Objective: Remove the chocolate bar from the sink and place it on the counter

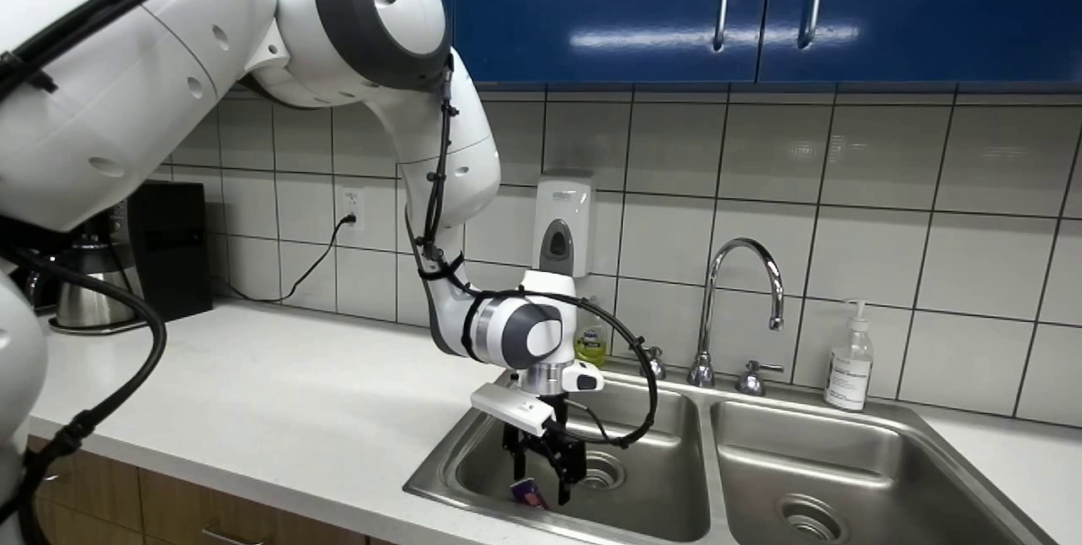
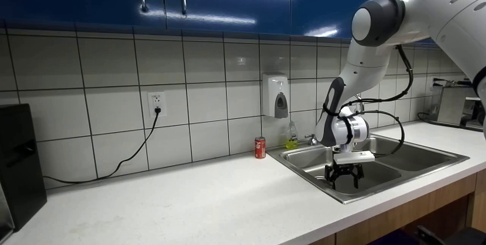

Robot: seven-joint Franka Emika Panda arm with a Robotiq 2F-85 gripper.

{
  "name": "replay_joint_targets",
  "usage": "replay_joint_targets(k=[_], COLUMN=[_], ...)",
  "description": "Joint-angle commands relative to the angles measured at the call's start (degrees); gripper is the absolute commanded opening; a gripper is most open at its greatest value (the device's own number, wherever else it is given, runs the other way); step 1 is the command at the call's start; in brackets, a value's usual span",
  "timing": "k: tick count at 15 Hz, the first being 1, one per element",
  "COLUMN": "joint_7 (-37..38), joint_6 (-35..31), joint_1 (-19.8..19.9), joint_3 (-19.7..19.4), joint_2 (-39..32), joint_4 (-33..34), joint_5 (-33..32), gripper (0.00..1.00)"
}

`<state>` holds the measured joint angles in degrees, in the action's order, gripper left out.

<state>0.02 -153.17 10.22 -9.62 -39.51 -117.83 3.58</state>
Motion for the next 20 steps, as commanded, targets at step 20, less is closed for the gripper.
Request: replay_joint_targets(k=[20], joint_7=[-19.02], joint_6=[10.41], joint_1=[3.61], joint_3=[3.08], joint_2=[-2.28], joint_4=[6.16], joint_5=[-9.61], gripper=[1.0])
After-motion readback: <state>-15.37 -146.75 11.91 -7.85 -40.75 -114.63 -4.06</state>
